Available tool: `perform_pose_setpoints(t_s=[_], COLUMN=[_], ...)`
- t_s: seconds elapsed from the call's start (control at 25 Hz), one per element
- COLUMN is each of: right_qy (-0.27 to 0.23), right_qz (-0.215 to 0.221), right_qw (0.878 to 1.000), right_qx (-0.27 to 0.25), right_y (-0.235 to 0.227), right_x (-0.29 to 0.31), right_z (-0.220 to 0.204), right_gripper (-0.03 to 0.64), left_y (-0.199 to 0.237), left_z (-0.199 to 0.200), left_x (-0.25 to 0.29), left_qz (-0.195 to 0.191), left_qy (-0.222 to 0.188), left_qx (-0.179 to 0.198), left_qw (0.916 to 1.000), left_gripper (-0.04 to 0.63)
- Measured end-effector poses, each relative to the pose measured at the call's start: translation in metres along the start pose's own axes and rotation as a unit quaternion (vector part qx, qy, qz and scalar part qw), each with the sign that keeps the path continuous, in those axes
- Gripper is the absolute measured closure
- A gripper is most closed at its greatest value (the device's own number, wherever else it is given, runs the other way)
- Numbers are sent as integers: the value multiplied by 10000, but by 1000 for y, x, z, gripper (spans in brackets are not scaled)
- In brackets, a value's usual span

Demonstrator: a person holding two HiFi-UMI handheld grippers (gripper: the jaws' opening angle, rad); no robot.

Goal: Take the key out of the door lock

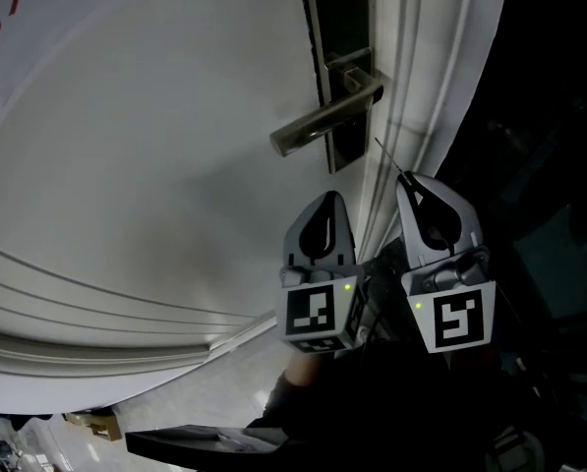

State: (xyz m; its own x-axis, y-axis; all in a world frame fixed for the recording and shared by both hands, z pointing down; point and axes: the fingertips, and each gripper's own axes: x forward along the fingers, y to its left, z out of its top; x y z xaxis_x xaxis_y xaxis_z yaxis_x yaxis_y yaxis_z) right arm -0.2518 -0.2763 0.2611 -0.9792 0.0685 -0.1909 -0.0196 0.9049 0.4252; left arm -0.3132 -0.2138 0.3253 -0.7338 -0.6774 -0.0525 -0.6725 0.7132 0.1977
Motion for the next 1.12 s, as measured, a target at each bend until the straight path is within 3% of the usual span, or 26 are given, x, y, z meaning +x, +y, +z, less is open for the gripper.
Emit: perform_pose_setpoints(t_s=[0.4, 0.8, 1.12], right_qy=[61, 77, 70], right_qz=[58, 120, 183], right_qw=[9998, 9995, 9993], right_qx=[-159, -271, -322], right_y=[-3, -6, -5], right_x=[-4, -6, -5], right_z=[1, -2, -1], right_gripper=[604, 604, 604], left_y=[-10, -14, -10], left_z=[1, 3, 6], left_x=[1, 4, 3], left_qz=[-216, -199, -56], left_qy=[-202, -300, -145], left_qx=[163, 192, 81], left_qw=[9994, 9992, 9998], left_gripper=[596, 596, 596])
